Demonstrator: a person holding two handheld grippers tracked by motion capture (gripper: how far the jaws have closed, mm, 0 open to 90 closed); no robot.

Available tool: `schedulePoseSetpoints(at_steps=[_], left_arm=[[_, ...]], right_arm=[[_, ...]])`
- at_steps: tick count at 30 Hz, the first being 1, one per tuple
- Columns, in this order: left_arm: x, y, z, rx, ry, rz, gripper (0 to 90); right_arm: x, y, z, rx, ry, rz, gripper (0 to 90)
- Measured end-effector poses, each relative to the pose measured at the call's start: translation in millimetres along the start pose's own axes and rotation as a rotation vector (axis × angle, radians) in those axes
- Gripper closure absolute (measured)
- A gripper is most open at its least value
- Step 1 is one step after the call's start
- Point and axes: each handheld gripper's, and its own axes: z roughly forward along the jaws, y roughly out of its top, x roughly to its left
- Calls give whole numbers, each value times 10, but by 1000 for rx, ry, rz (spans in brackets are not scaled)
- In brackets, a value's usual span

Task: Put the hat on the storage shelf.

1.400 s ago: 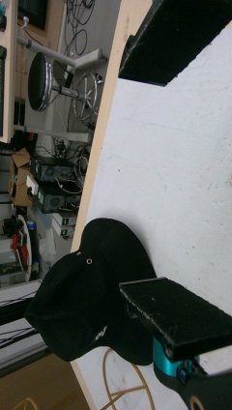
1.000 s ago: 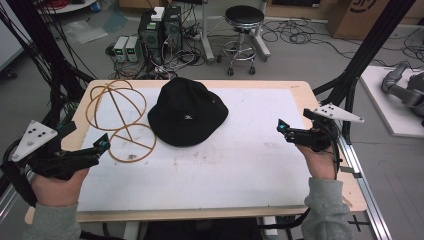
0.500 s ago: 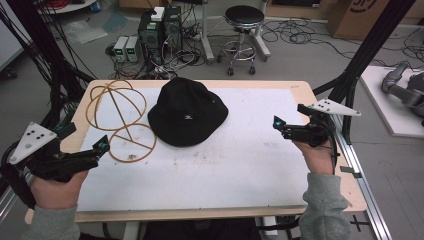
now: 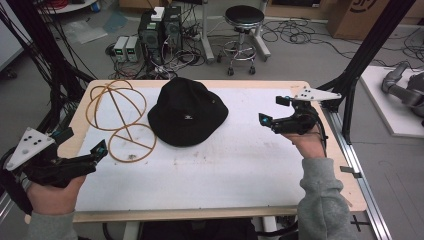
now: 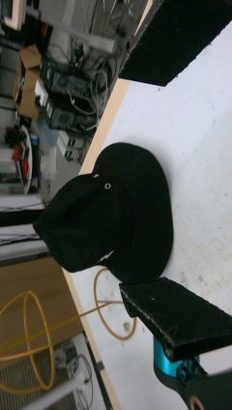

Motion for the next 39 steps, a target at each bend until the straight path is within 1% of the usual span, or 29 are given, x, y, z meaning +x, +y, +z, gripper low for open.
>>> schedulePoseSetpoints(at_steps=[2, 5, 7, 9, 11, 13, 14, 15, 16, 17, 19, 20, 23, 26, 28, 30, 31, 33, 35, 36, 39], left_arm=[[-2, -7, -9, 4, 1, 0, 17], [-3, -13, -29, 0, 5, 0, 17], [-1, -16, -37, 0, 3, 0, 17], [23, -42, -51, 1, -3, -11, 17], [37, -65, -58, 6, 5, -15, 17], [38, -79, -69, 11, 5, -16, 17], [34, -83, -77, 10, 6, -14, 17], [34, -83, -77, 10, 6, -14, 17], [21, -84, -100, 8, -4, -22, 17], [12, -82, -115, 5, -8, -24, 17], [2, -82, -128, 1, -9, -22, 17], [-4, -82, -138, -1, -9, -18, 17], [-17, -97, -152, 3, -11, -18, 17], [-34, -105, -148, 5, -19, -18, 17], [-49, -102, -145, 4, -21, -16, 17], [-61, -94, -144, 5, -23, -13, 17], [-61, -94, -144, 5, -23, -13, 17], [-77, -93, -138, 5, -28, -11, 17], [-89, -98, -143, 7, -28, -10, 17], [-93, -97, -152, 10, -31, -9, 17], [-103, -87, -197, -3, -28, -7, 17]], right_arm=[[-31, 23, 41, 13, 12, 3, 29], [-75, 61, 100, 8, 26, 7, 29], [-99, 90, 147, 12, 28, 6, 29], [-115, 114, 202, 16, 37, 7, 29], [-124, 132, 270, 15, 53, 12, 29], [-132, 147, 355, 33, 75, 24, 29], [-132, 157, 398, 43, 72, 11, 28], [-132, 157, 398, 43, 72, 11, 28], [-133, 182, 476, 58, 78, 4, 28], [-135, 197, 512, 61, 80, 2, 28], [-139, 212, 545, 58, 81, -2, 29], [-149, 223, 607, 38, 94, -5, 29], [-166, 220, 703, 40, 98, -9, 29], [-173, 220, 800, 50, 118, -17, 29], [-157, 250, 871, 59, 130, -29, 29], [-127, 296, 934, 54, 147, -38, 29], [-127, 296, 934, 54, 147, -38, 29], [-84, 345, 1045, 43, 170, -54, 29], [-61, 370, 1129, 58, 184, -57, 29], [-49, 386, 1174, 60, 193, -61, 29], [4, 442, 1304, 57, 215, -67, 29]])
